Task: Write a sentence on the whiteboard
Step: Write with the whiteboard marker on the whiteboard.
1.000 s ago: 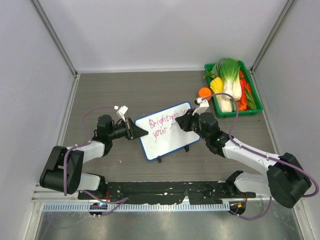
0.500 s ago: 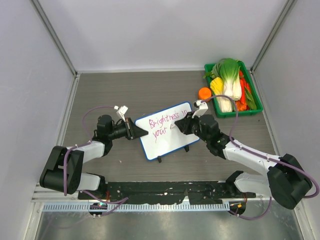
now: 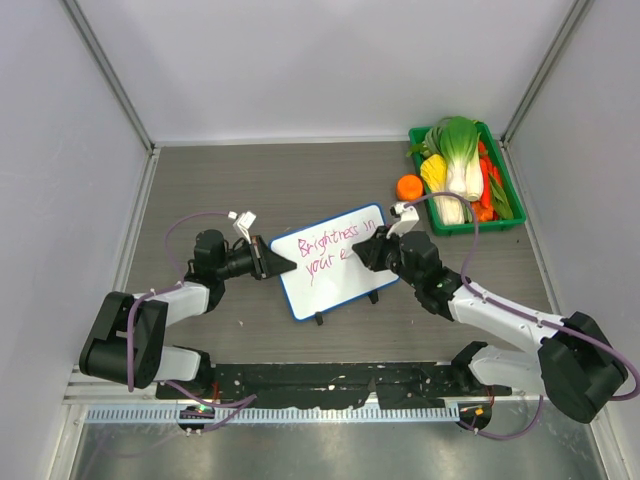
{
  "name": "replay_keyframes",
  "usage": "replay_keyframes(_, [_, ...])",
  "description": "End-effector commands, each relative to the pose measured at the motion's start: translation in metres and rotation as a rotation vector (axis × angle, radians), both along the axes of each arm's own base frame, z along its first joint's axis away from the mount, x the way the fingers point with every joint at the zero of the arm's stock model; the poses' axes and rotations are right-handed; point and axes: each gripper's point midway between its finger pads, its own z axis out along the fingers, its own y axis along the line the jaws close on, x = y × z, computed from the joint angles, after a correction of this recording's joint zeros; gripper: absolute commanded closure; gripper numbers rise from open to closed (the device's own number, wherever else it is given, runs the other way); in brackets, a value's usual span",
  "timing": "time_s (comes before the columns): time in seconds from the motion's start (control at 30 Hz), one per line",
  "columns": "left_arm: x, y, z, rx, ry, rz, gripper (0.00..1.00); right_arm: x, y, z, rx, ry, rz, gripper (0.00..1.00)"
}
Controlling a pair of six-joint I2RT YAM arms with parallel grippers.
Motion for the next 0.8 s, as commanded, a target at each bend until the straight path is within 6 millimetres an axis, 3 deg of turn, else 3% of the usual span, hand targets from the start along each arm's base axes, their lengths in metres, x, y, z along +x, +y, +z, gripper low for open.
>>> replay_keyframes(0.0, [0.003,0.006,-0.024,0.085,0.009,0.033,1.0,0.005,-0.015,-0.007,-0.056,-0.006,-0.066,0.99])
replay_keyframes(0.6, [0.004,0.007,-0.023,0.085,0.006,0.034,1.0,0.019,-0.013,0.049,0.004,-0.127,-0.096,0.99])
replay_keyframes(0.77, [0.003,0.006,-0.024,0.085,0.008,0.032,1.0,0.023,-0.01,0.053,-0.001,-0.132,-0.095,0.99])
